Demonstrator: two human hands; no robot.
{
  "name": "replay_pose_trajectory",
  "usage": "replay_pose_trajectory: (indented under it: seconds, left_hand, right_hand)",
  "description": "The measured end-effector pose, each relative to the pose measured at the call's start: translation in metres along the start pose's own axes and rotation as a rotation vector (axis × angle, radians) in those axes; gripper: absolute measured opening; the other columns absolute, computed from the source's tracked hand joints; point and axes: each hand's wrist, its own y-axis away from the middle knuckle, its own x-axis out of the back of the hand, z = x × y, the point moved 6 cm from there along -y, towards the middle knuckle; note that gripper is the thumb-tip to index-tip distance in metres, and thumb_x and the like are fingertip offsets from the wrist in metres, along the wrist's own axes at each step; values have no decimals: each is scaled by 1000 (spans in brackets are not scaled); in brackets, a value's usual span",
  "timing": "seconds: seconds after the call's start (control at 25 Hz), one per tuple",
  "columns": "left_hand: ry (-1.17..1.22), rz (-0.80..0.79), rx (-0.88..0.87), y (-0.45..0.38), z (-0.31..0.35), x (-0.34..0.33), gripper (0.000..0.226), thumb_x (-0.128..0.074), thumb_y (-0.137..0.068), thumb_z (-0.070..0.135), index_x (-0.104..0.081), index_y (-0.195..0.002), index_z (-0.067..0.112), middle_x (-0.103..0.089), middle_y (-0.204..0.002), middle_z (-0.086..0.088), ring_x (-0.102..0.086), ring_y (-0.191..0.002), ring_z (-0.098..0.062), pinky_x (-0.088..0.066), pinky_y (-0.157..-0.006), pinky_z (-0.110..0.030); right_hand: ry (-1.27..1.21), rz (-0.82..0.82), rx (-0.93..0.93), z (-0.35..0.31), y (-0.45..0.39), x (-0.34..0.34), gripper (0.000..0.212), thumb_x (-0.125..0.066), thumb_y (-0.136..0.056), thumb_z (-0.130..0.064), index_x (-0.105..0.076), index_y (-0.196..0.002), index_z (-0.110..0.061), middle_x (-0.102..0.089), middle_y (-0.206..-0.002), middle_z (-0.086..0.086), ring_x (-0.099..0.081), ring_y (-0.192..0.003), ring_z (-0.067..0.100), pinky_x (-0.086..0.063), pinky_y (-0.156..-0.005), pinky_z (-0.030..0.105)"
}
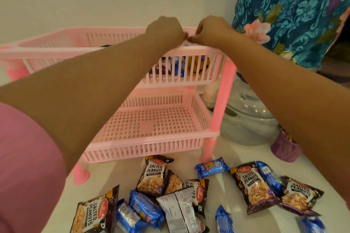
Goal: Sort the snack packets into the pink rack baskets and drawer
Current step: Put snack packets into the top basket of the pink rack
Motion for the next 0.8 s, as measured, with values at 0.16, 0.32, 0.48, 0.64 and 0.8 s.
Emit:
replay_pose_trajectory:
  seconds: [0.16,0.32,0.48,0.64,0.8]
  left_hand:
    - [-5,509,-143,34,14,37,35,-32,-97,26,-57,-106,2,-58,-112,-18,-59,-94,-33,-33,-68,-33]
    - [0,541,-317,77,24,37,36,-26,-95,23,-54,-105,3,-60,-106,-20,-57,-92,-38,-31,-67,-39]
    - [-58,411,-457,144,-1,-15,51,-36,-92,33,-33,-137,11,-37,-145,-13,-32,-133,-32,-20,-108,-46]
    - [121,312,-305,226,-70,-78,56,-36,-86,42,-32,-137,19,-29,-150,-8,-15,-139,-30,-9,-112,-49]
    - [51,-55,-137,307,-151,-167,76,-19,-84,61,-49,-130,8,-44,-141,-18,-37,-129,-43,-33,-104,-60]
  right_hand:
    - [-127,518,171,-8,28,29,34,-42,-93,-38,-60,-104,-11,-67,-100,4,-62,-89,19,-44,-71,26]
    - [-130,712,372,-9,83,18,37,-31,-96,-30,-52,-121,-12,-65,-111,2,-61,-90,16,-40,-73,24]
    - [189,495,534,30,137,-27,52,-35,-96,-36,-33,-142,-12,-32,-151,10,-25,-141,25,-12,-116,48]
    - [41,315,361,105,197,-75,59,-47,-90,-42,-31,-142,-19,-27,-153,8,-20,-143,26,-5,-115,54]
    - [138,-31,61,176,263,-154,69,-45,-88,-52,-23,-145,-22,-11,-158,6,-4,-146,28,-2,-116,51]
